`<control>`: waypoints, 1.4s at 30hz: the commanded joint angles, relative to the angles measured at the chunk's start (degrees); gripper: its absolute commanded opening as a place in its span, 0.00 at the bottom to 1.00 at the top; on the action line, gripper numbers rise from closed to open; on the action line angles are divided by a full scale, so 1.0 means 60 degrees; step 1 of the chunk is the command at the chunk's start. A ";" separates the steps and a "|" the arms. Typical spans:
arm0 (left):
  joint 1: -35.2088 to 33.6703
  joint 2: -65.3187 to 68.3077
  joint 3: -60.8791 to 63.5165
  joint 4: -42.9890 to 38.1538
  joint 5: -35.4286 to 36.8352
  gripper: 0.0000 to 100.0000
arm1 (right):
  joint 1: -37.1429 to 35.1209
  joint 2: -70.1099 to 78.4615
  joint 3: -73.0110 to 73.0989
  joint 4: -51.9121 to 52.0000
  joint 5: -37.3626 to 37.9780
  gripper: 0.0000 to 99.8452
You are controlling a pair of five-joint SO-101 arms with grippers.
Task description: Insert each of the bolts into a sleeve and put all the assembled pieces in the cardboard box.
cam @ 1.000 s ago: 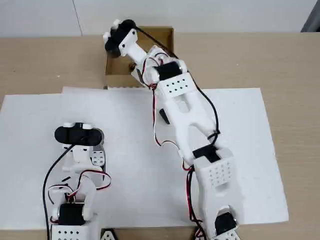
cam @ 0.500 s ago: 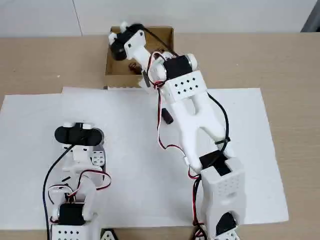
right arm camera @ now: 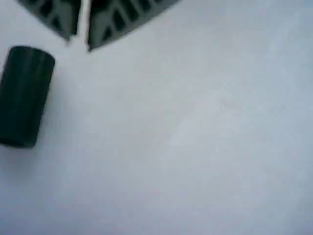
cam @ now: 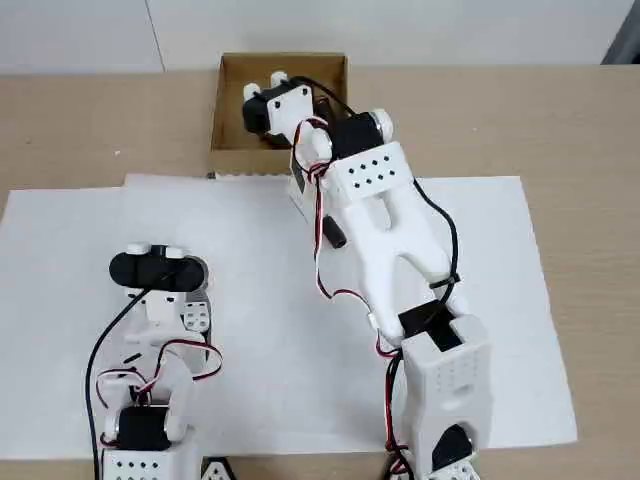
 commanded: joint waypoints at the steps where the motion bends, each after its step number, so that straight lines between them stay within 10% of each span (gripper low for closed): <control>1: -0.0044 -0.0073 -0.0066 0.0044 0.0029 0.01 | 0.0125 0.0242 0.0015 0.0081 -0.0278 0.00; 12: -0.0044 -0.0073 -0.0066 0.0044 0.0029 0.01 | 0.0784 0.1780 0.0015 -0.0095 0.0293 0.16; 42: -0.0044 -0.0073 -0.0066 0.0044 0.0029 0.01 | 0.0168 0.3260 0.0015 -0.0667 0.0454 0.15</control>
